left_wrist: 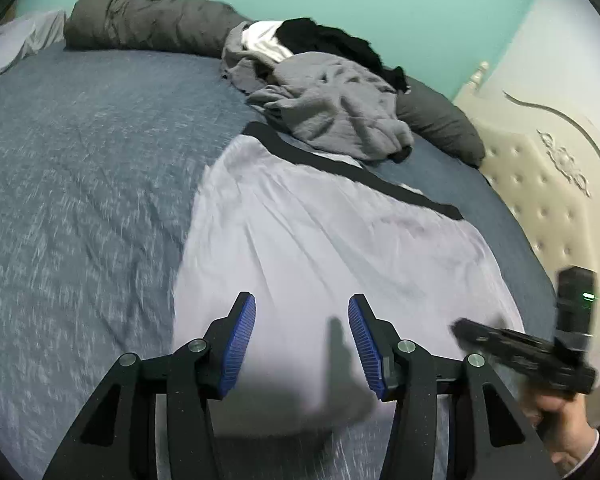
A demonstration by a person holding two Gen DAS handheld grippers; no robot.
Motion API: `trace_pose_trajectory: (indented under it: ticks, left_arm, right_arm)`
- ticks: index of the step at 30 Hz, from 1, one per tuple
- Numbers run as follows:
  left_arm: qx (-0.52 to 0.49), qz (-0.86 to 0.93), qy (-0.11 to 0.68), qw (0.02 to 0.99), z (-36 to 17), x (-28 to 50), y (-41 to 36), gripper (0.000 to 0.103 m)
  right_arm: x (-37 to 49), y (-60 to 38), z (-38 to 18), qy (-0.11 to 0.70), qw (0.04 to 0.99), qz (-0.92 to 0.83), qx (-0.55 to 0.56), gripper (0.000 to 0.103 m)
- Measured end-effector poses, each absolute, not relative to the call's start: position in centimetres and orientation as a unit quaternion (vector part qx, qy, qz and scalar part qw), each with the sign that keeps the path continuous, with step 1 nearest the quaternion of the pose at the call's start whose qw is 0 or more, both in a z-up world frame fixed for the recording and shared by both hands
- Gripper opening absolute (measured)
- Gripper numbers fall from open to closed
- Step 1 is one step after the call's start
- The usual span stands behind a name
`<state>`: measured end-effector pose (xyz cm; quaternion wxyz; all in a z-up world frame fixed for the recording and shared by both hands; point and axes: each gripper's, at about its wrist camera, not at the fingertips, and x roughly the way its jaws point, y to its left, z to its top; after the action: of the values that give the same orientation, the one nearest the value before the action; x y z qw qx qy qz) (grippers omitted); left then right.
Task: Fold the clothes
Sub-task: 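Fold the hem up toward the collar with both tools and release, then press the folded jacket flat with the right tool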
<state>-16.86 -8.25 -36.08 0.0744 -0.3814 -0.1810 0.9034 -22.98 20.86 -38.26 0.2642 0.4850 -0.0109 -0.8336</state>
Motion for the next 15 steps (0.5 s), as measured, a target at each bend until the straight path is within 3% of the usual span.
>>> trace_pose_trajectory:
  ticks: [3,7,15]
  left_arm:
    - [-0.378,0.904,-0.176,0.092,-36.0,-16.3,-7.3,0.053]
    - [-0.367,0.906,-0.18,0.106,-35.5,-16.3,-7.1,0.053]
    - [-0.37,0.906,-0.183,0.095,-36.2,-16.1,-8.2,0.054]
  right_arm:
    - [-22.9,20.3,-41.6,0.017,0.235,-0.831,0.504,0.001]
    - [-23.0,20.4,-42.7,0.007,0.224,-0.837,0.499,0.0]
    - [-20.3,21.5,-39.7,0.0,0.219,-0.846,0.487,0.0]
